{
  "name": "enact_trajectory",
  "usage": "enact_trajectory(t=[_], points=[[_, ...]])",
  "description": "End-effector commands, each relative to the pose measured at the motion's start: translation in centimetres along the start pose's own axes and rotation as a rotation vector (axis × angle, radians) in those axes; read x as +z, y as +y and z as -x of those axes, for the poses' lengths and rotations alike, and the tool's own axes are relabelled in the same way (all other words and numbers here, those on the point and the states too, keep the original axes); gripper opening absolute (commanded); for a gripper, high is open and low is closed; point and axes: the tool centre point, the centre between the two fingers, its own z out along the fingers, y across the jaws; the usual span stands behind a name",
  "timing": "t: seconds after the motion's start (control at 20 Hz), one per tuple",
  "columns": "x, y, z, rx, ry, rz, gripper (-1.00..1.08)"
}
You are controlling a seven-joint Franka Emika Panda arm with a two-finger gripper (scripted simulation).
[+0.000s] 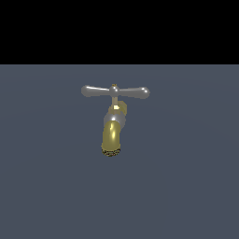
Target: Turn on the faucet by rotating a designated handle.
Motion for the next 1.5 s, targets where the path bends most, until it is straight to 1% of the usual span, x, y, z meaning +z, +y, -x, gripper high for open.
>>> enact_trajectory(t=[0.0,0.35,0.65,0.9,1.45], points=[[0.0,0.0,0.0,0.0,0.0,0.0,-1.0],[0.5,0.4,-0.2,-0.029,0.0,0.001,-1.0],[1.9,1.3,-0.8,-0.101,0.0,0.002,-1.0],[3.6,2.4,-1.7,-0.195,-0.001,0.004,-1.0],[8.5,5.0,-4.8,-0.457,-0.002,0.009,-1.0]])
